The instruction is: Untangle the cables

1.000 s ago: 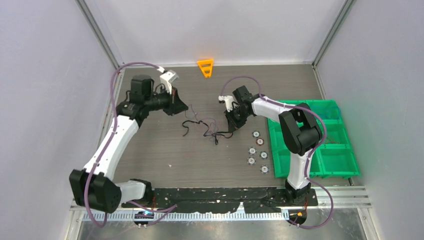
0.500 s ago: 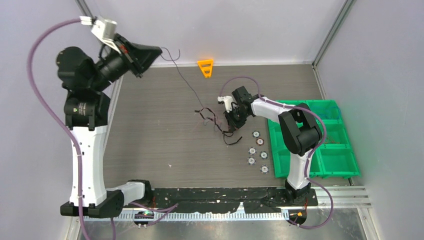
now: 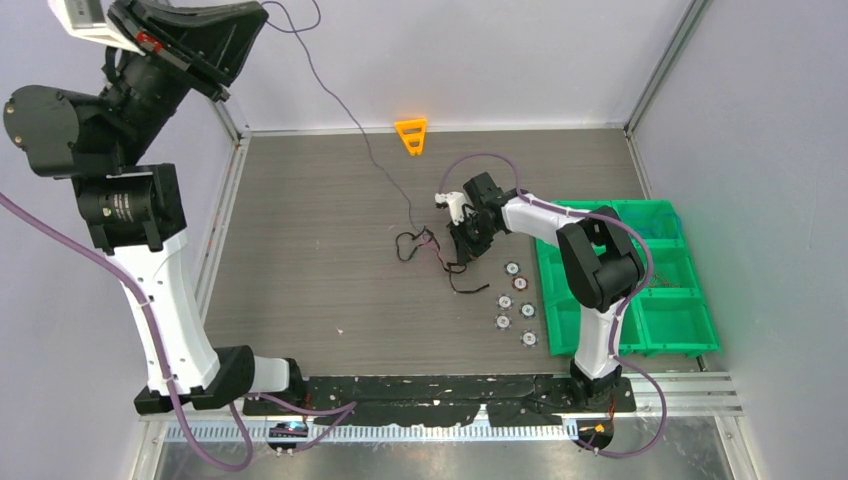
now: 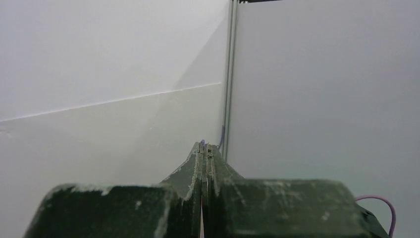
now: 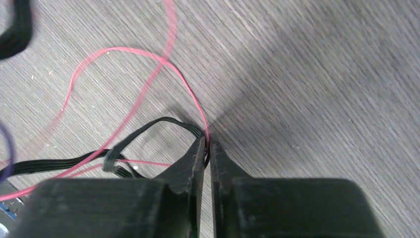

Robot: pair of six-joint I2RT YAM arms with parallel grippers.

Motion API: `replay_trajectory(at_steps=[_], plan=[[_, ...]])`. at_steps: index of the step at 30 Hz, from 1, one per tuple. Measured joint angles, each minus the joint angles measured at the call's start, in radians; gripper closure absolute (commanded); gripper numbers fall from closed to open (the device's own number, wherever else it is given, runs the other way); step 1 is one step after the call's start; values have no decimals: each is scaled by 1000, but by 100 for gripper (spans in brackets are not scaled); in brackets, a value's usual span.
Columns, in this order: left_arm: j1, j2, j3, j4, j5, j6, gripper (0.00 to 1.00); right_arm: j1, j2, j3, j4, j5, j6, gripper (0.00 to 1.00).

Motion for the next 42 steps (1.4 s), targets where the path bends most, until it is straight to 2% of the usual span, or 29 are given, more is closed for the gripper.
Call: replay_trajectory(at_steps=[2, 4, 6, 7, 10, 14, 20, 26, 28, 29, 30, 31, 32, 36, 42], plan=[[2, -6, -10, 39, 4, -33, 100, 2, -2, 1, -2, -2, 0, 71], [1, -29, -61, 79, 13, -61, 100, 4, -8, 1, -7, -2, -2, 48], [1, -53, -132, 108, 32, -88, 100, 5, -21, 2, -25, -4, -10, 37], [1, -61, -165, 122, 43, -104, 100, 5, -33, 2, -35, -7, -15, 34], [0, -74, -256, 158, 71, -146, 100, 5, -96, 32, -102, -36, -42, 17], [-2, -60, -326, 163, 89, -177, 100, 3, -215, 132, -142, -103, -87, 2], [-2, -56, -336, 180, 89, -186, 100, 17, -397, 223, -83, -278, -84, 5], [-2, -56, -335, 193, 89, -197, 100, 113, -354, 241, 67, -363, 19, 1], [-2, -56, -332, 192, 89, -200, 100, 145, -310, 249, 95, -365, 36, 15], [-2, -56, -330, 193, 89, -200, 100, 158, -288, 251, 114, -362, 44, 37], [-2, -56, -329, 193, 89, -200, 100, 169, -260, 252, 131, -355, 60, 51], [-2, -58, -329, 192, 89, -200, 100, 177, -253, 252, 136, -354, 63, 79], [-2, -59, -329, 189, 89, -199, 100, 186, -235, 257, 142, -348, 73, 91], [-1, -93, -363, 147, 69, -159, 100, 192, -209, 294, 155, -327, 96, 95], [-1, -214, -593, 61, 8, -42, 100, 185, -251, 435, 219, -328, 240, 95]])
